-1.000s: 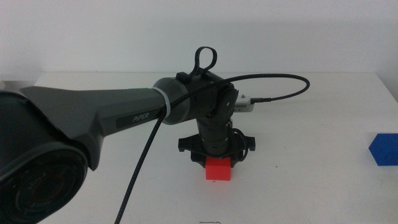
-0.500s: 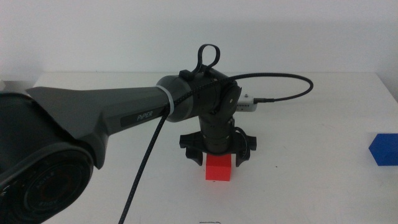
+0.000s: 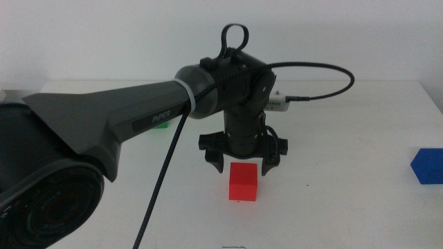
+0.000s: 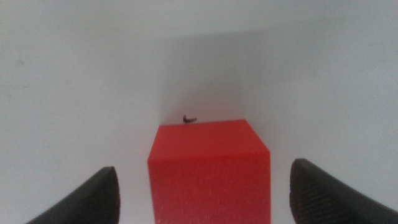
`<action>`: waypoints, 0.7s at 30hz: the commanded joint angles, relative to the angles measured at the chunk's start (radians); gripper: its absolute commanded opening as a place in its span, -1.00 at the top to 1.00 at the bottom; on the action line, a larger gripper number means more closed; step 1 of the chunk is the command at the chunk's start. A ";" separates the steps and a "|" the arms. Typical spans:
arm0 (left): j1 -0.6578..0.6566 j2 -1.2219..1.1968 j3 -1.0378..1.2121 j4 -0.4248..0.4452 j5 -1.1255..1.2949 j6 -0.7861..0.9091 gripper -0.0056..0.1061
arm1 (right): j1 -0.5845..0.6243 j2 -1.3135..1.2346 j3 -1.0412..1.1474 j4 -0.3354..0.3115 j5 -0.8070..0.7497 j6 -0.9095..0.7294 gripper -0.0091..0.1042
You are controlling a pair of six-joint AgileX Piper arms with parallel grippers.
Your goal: Stack red cubes first, then green, then blue cubes in a specific spot.
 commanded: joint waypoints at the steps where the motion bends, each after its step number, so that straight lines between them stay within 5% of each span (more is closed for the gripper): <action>1: -0.004 -0.068 -0.066 0.004 0.051 0.002 -0.78 | -0.007 -0.015 -0.009 -0.013 -0.074 -0.004 -0.79; 7: -0.002 -0.068 -0.205 0.044 0.226 0.057 -0.78 | -0.007 -0.015 -0.009 -0.013 -0.074 -0.004 -0.79; 21: -0.004 -0.108 -0.364 0.089 0.227 0.092 -0.78 | -0.007 -0.015 -0.009 -0.013 -0.074 -0.004 -0.78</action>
